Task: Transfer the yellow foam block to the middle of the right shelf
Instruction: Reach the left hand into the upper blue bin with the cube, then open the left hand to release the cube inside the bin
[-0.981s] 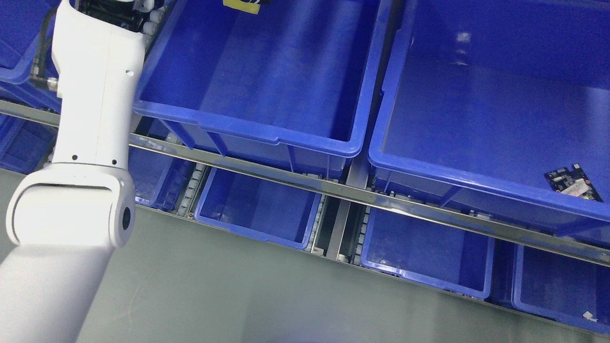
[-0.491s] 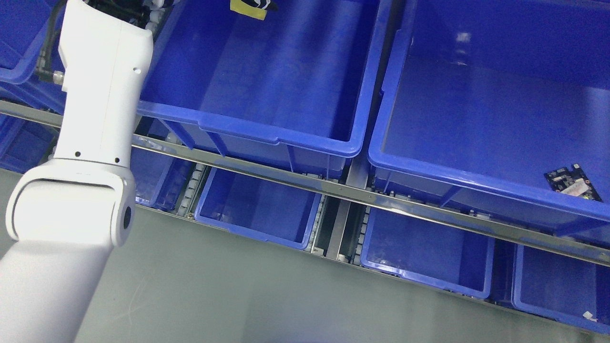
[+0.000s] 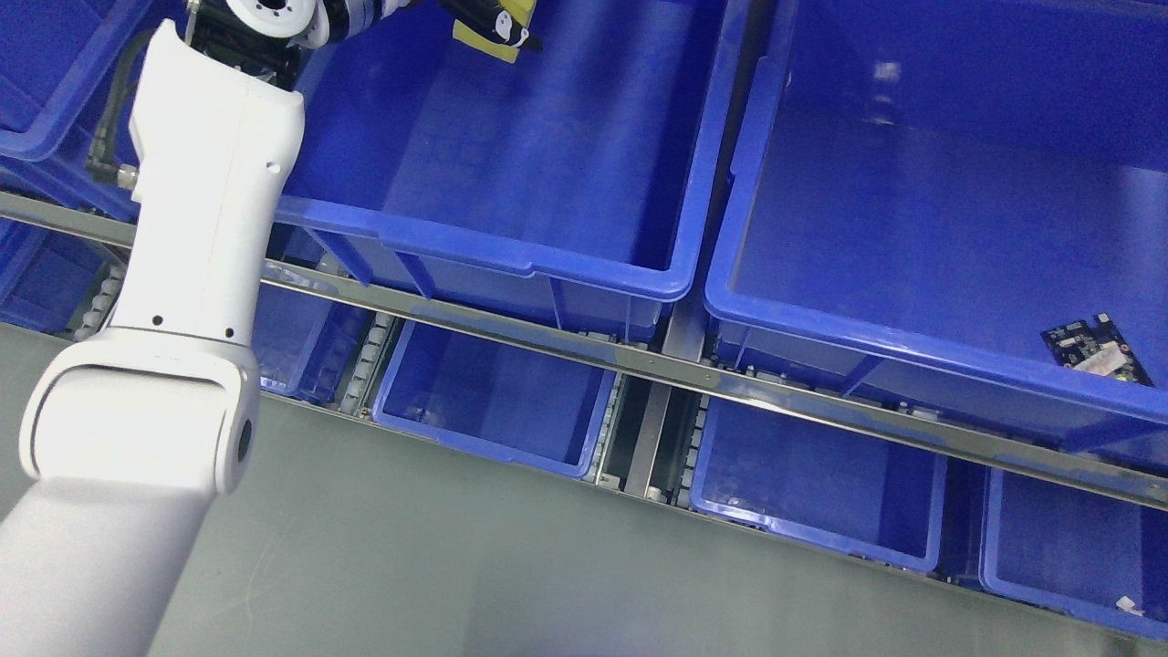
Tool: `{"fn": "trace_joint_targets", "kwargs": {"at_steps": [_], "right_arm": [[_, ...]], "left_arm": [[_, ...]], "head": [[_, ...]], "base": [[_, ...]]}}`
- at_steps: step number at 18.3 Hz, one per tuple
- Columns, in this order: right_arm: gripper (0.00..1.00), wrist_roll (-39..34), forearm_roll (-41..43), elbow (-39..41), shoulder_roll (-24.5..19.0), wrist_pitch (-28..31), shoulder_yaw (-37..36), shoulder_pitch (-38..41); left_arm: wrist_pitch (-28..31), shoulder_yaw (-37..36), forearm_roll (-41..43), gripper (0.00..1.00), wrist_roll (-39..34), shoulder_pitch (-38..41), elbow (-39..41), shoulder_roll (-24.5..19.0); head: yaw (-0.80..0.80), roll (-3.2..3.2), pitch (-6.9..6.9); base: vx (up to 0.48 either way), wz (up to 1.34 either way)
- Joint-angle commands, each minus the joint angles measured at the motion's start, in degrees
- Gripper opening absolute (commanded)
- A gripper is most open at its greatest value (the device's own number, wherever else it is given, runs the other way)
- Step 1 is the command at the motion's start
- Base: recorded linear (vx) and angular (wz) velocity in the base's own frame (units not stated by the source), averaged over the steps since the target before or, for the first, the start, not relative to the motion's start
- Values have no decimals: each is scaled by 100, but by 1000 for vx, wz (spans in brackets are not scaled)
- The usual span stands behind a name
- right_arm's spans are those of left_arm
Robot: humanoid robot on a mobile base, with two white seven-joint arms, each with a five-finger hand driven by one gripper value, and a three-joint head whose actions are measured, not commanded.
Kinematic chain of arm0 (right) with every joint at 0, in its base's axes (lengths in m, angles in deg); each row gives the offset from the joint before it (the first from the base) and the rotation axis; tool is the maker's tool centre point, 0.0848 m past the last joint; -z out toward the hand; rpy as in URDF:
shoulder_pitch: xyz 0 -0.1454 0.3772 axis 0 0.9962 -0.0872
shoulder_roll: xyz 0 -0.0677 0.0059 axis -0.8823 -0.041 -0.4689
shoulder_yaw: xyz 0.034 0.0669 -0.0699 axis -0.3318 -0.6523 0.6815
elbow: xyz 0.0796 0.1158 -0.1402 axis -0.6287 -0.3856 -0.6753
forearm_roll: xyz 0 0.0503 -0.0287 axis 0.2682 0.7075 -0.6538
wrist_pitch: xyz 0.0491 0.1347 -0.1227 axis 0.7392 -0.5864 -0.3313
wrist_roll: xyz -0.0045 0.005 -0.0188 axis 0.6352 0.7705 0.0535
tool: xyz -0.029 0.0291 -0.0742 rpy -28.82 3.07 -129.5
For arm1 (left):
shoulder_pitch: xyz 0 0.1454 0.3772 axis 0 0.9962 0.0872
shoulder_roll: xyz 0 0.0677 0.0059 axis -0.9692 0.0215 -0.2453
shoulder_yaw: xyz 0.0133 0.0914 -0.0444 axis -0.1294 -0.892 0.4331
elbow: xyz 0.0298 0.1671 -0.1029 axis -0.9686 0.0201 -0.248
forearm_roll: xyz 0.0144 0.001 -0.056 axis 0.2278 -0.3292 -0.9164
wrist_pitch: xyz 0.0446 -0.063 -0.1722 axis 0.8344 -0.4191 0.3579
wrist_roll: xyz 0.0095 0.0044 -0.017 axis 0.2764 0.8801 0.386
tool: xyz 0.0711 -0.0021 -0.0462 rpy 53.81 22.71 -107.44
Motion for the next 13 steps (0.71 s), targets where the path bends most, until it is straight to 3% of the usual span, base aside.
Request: {"fn": "trace_joint_targets", "kwargs": {"at_steps": [1, 5, 10, 13], "right_arm": [[100, -2, -18, 100, 100, 2, 0, 9], [100, -2, -18, 100, 100, 2, 0, 9], [100, -2, -18, 100, 100, 2, 0, 9], [100, -2, -18, 100, 100, 2, 0, 9]], "left_arm": [[134, 284, -254, 100, -10, -159, 142, -55], [-119, 328, -263, 100, -80, -274, 151, -38], [-1893, 381, -289, 100, -309, 297, 265, 217], [-1695, 135, -228, 100, -187, 166, 213, 226]], "head": [[0, 0, 0], [0, 0, 0], [0, 0, 0], [0, 0, 0]], "base": [[0, 0], [0, 0], [0, 0], [0, 0]]}}
